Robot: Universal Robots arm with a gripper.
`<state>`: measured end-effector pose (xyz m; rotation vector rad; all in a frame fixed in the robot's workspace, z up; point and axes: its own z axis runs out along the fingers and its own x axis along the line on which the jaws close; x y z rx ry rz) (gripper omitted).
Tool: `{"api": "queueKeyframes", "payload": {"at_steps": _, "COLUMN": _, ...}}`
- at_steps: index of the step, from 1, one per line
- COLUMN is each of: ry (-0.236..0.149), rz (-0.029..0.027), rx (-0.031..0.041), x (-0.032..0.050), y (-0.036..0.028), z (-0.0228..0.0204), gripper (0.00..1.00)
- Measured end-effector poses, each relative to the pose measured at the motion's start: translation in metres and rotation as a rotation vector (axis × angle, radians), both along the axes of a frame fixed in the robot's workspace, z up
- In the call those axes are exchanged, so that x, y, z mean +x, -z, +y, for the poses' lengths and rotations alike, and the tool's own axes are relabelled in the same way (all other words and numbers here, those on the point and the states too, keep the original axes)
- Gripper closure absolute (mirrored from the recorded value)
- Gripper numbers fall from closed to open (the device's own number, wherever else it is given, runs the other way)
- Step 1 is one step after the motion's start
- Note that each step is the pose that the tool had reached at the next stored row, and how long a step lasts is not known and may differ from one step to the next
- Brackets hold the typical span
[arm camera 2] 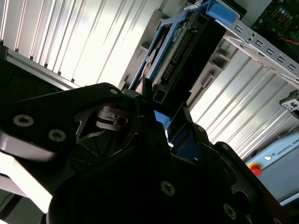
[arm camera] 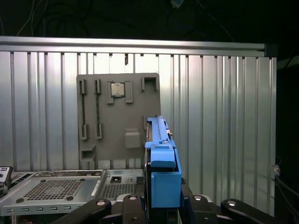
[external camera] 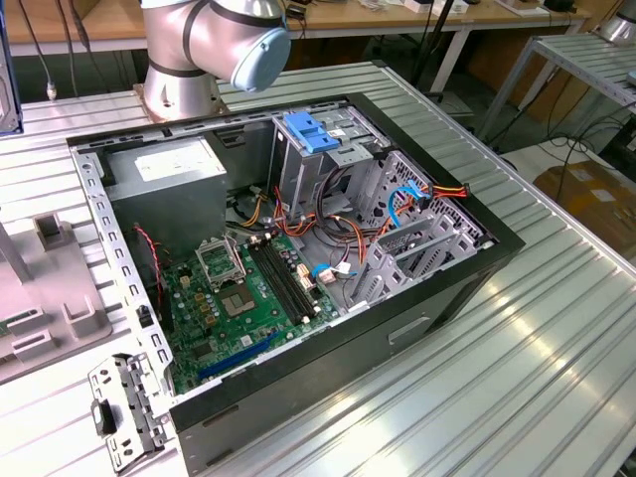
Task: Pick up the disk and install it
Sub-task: 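Pick up the disk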
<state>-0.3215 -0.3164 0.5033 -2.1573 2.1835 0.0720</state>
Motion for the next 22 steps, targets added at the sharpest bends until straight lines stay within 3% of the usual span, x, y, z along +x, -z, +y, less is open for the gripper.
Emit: {"api": "queueKeyframes", "payload": {"at_steps": 22, "ry": 0.000, "rz": 0.0002, "rx": 0.0000, "x": 0.0292, "y": 0.0000, "z": -0.0030, "gripper": 0.63}}
